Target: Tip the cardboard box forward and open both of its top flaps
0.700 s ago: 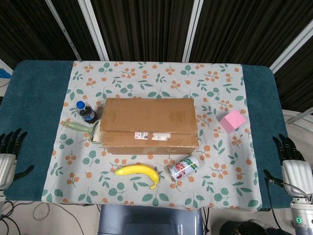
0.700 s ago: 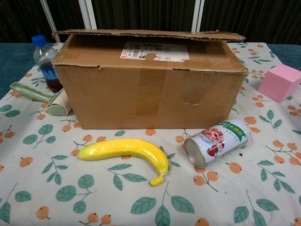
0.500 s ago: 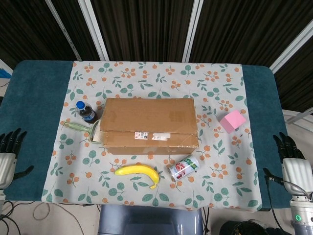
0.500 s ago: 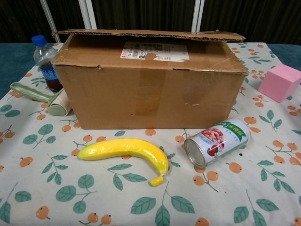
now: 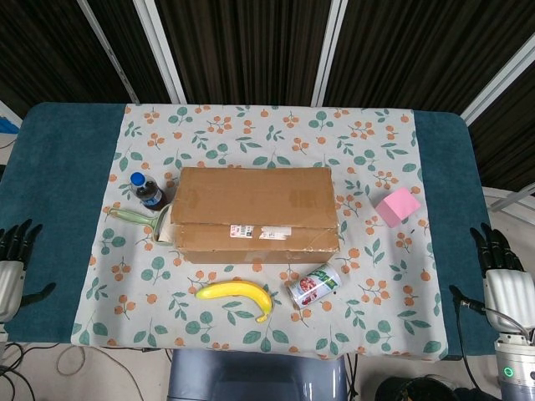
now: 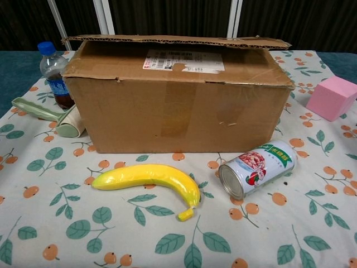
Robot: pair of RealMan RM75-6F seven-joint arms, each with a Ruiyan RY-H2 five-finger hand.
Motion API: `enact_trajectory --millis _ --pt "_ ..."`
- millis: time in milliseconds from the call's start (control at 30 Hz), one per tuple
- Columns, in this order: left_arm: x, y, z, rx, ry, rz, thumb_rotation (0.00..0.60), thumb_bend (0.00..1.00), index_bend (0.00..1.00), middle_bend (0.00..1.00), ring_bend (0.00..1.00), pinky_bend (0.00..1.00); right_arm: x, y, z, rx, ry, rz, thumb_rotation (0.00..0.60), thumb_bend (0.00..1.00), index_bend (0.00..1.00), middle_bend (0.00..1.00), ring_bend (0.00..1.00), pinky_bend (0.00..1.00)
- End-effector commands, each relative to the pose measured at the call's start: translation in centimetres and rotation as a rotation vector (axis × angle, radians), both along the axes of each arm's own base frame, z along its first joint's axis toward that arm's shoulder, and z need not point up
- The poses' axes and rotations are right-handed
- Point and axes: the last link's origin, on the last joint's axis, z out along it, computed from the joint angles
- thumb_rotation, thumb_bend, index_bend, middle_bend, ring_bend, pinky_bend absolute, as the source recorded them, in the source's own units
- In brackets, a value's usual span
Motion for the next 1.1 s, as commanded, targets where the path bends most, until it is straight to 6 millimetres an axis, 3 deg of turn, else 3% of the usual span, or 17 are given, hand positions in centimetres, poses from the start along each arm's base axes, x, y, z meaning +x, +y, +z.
enact_trajectory --millis 33,300,533,733,1100 --pt "0.0 0.0 0.0 -0.003 -0.002 0.003 0.600 0.09 0.00 0.00 0.00 0.01 0.0 0.0 -0.1 0.005 -0.006 -0.005 0.600 0.18 0.00 0.00 0.00 0.25" --pt "0.0 -0.1 0.1 -0.016 -0.013 0.011 0.600 0.09 0.00 0.00 0.00 0.01 1.6 -0.4 0.5 0.011 -0.059 0.012 0.600 0.19 0.00 0.00 0.00 0.25" --pt "-0.1 0.0 -0.1 -0.041 -0.009 0.023 0.600 0.09 0.00 0.00 0.00 0.01 6.3 -3.6 1.4 0.006 -0.096 0.089 0.600 0.22 0.00 0.00 0.00 0.25" --pt "-0.1 0.0 0.1 -0.039 -0.026 0.033 0.600 0.09 0.00 0.00 0.00 0.01 10.1 -6.6 0.1 0.047 -0.120 0.136 0.600 0.22 0.00 0.00 0.00 0.25" --pt "-0.2 0.2 0.2 -0.054 -0.052 0.049 0.600 0.09 0.00 0.00 0.00 0.01 14.3 -10.0 -3.2 0.139 -0.150 0.153 0.600 0.22 0.00 0.00 0.00 0.25"
